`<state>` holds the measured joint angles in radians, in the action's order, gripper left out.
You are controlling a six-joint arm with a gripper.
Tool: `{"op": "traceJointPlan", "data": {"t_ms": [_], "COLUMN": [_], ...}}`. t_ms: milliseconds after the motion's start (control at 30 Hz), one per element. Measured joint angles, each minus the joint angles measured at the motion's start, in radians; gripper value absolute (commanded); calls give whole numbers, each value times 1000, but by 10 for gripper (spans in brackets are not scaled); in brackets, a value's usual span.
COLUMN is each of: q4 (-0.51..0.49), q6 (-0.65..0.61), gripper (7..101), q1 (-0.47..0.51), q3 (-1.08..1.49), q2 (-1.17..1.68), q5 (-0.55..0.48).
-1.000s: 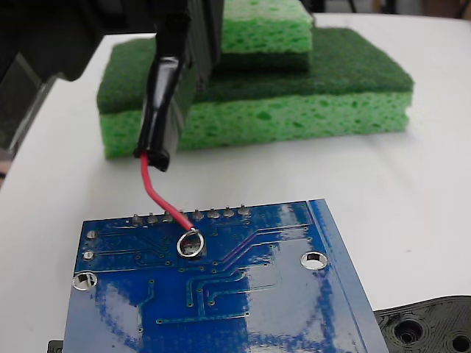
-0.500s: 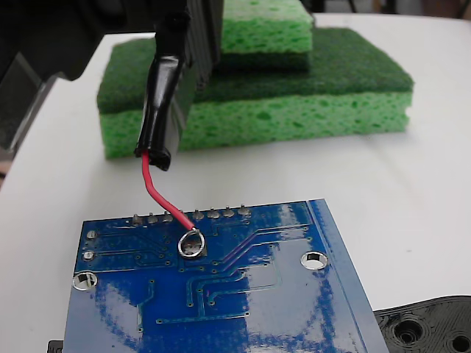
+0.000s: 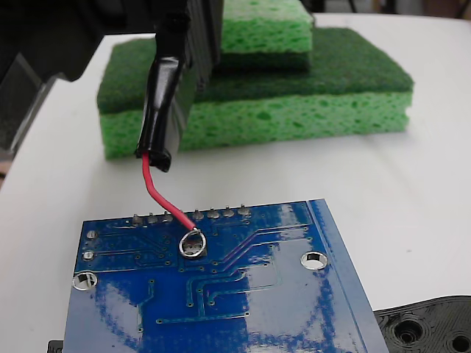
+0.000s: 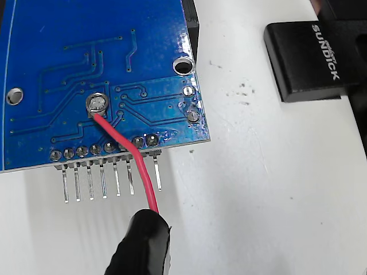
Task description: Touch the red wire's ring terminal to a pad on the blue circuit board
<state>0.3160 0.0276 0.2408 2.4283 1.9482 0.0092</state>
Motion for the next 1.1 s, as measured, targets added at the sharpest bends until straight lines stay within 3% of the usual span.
{"op": "traceJointPlan", "data": {"t_ms": [333, 600, 767, 933, 1100], "q4": [34, 245, 365, 364, 388], "q6": [-9, -28, -9, 35, 15], "gripper": [1003, 1003, 1003, 1003, 1003], "q1": [-3, -18, -20, -44, -140], "q3": [-18, -78, 52, 298, 414], "q2": [9, 190, 449, 790, 937], "q5": [-3, -26, -89, -155, -115]}}
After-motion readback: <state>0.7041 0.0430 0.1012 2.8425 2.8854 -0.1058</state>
